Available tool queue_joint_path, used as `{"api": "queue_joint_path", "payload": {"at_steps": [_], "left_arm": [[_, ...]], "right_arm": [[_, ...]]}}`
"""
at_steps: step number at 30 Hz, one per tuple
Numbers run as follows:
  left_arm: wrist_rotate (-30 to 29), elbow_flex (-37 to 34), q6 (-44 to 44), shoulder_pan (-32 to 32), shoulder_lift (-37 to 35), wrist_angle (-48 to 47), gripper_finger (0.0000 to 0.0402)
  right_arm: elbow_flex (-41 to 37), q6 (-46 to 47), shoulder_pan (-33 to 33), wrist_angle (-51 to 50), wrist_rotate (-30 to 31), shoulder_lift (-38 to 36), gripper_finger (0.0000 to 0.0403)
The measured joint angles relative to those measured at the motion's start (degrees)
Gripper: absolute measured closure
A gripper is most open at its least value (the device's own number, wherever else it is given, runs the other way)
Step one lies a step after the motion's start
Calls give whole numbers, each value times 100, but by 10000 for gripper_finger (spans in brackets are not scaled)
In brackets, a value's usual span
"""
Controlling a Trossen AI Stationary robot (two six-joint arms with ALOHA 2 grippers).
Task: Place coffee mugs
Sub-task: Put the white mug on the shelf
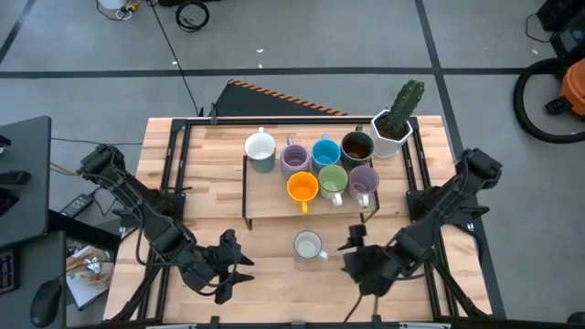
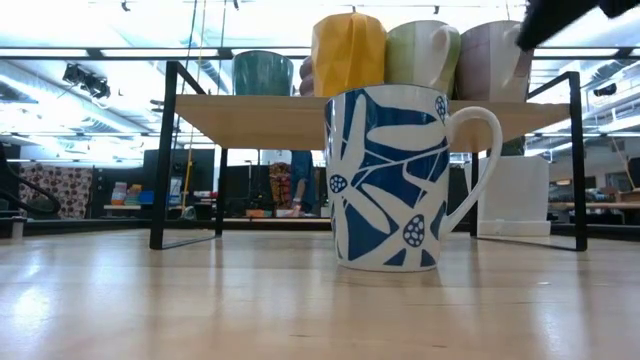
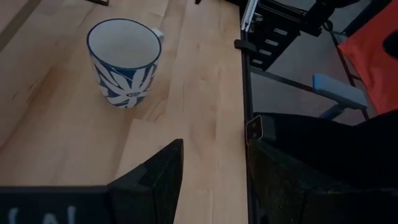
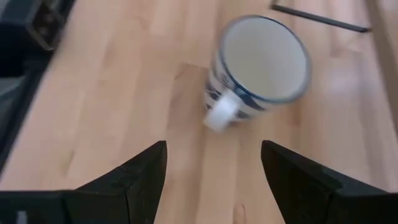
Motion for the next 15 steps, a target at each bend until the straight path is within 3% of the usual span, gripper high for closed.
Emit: {"api": "queue_joint_path", "payload": {"at_steps": [8,15], "left_arm": [[-50,-1,-3,127,0,3,214],[-48,-1,-3,171,0,3,214]], "right_arm": [[-1162,1113,201,548,1218,-295,136],[-1651,1501,201,1080,2049,-274,136]]}}
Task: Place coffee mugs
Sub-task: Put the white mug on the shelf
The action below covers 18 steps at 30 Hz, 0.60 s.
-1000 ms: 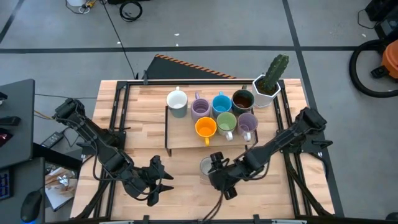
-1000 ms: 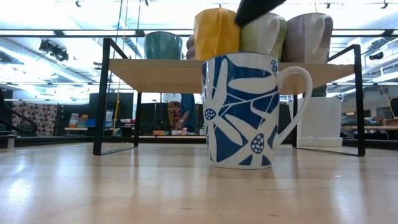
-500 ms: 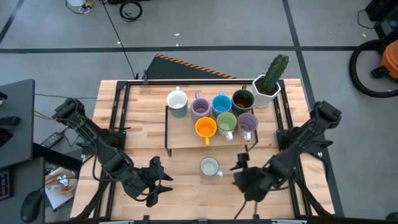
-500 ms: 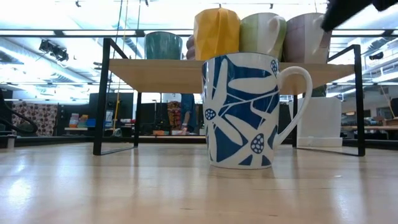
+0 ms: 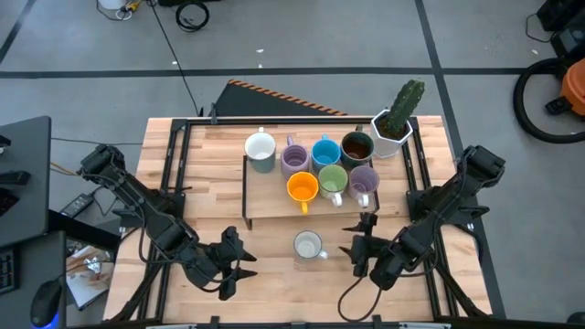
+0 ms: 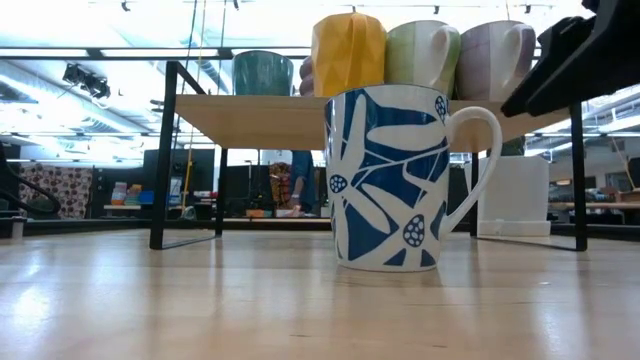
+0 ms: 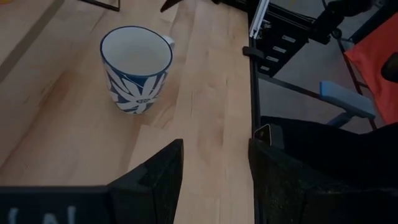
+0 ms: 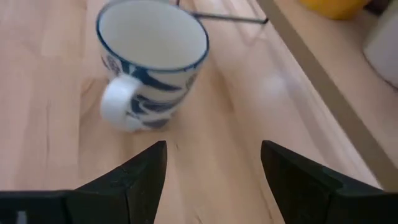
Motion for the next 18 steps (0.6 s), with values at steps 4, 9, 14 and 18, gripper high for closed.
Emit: {"api": "queue_joint_path", "payload": {"at_steps": [4,9,14,18], "left_arm": [[2,1,-108,0,0,0,214],[2,0,-151,0,0,7,214],[2,2,-257,0,0,13,214],[4,1,-256,0,0,15,214]], "right_arm": [[-373,-308,-87,1074,-99,7,136],[-757,-544,-165,2082,-129,11,136],[-895,-614,-205,2504,-151,11,136],[-910,-799,-236,2825,-248,13,143]]}}
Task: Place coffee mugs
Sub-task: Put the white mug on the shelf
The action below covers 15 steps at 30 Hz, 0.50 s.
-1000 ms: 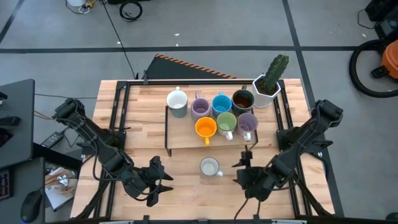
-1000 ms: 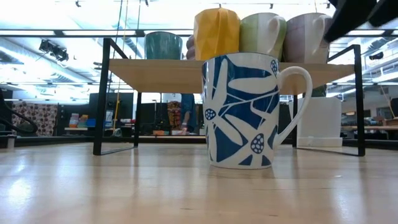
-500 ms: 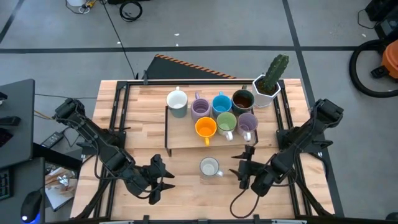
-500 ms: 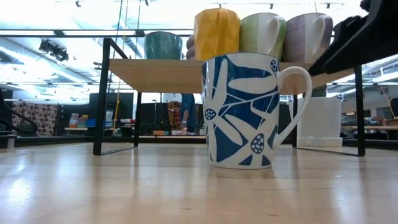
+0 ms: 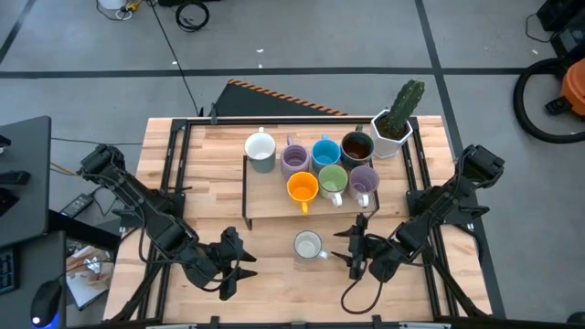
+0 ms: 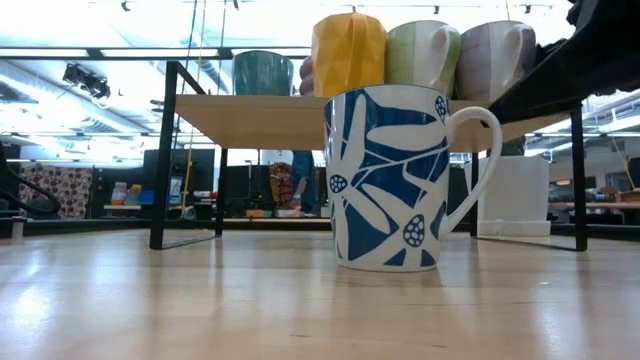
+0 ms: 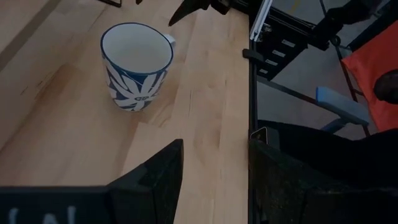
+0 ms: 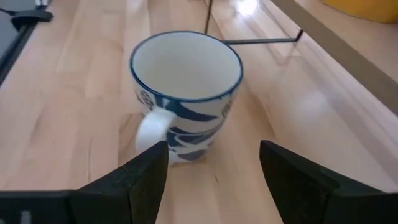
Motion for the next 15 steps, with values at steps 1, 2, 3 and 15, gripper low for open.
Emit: {"api": "queue_joint_path", "payload": {"at_steps": [1,2,3,15], "left_arm": [[0,-1,0,0,0,-1,214],[0,-1,0,0,0,-1,214],[0,0,0,0,0,1,214],[44,1,46,0,2,232,214]], "right_arm": [[0,-92,-18,73,-57,0,145],[0,-168,-38,141,-132,0,147],[0,-246,-63,182,-237,0,149],[44,-1412,-315,1051,-1347,-25,151]]}}
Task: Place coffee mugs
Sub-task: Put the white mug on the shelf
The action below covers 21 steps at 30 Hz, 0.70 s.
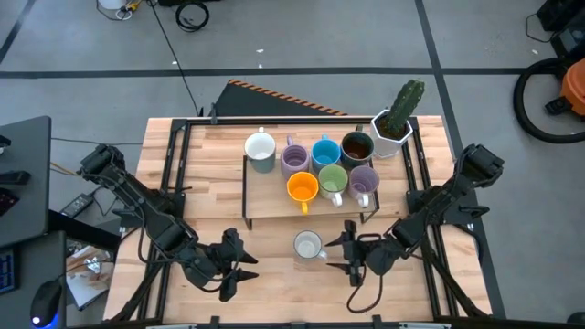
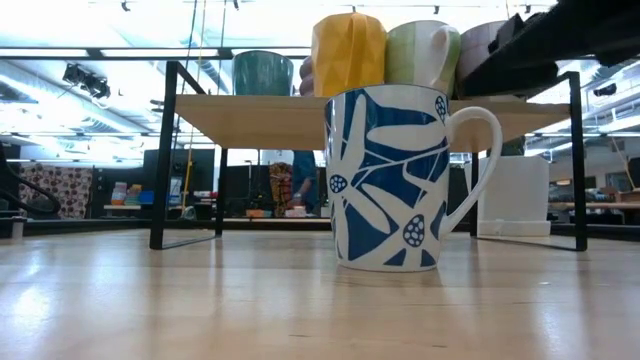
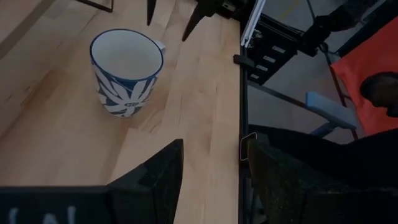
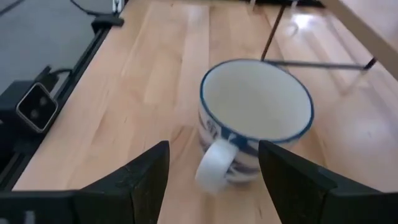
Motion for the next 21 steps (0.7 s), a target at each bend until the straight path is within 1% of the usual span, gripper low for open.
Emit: {"api": "queue_joint_path", "payload": {"at_steps": [2,4,6,11,14,18,21], "left_arm": [[0,0,-67,0,0,-2,214],[2,0,-136,0,-1,8,214],[0,1,-148,0,15,31,214],[2,4,-144,0,89,52,214],[-4,4,-151,0,92,37,214],[2,4,-274,-4,92,33,214],[2,4,-302,-20,92,37,214]], "right_arm": [[210,316,61,-616,44,-109,152],[525,762,160,-1492,359,-151,154],[744,1200,285,-2262,694,-22,157],[1285,1627,713,-2414,717,677,162],[1774,1937,913,-3178,935,1087,164],[2441,2667,1096,-4307,1596,1415,167],[2540,3005,1155,-4796,2001,1526,170]]}}
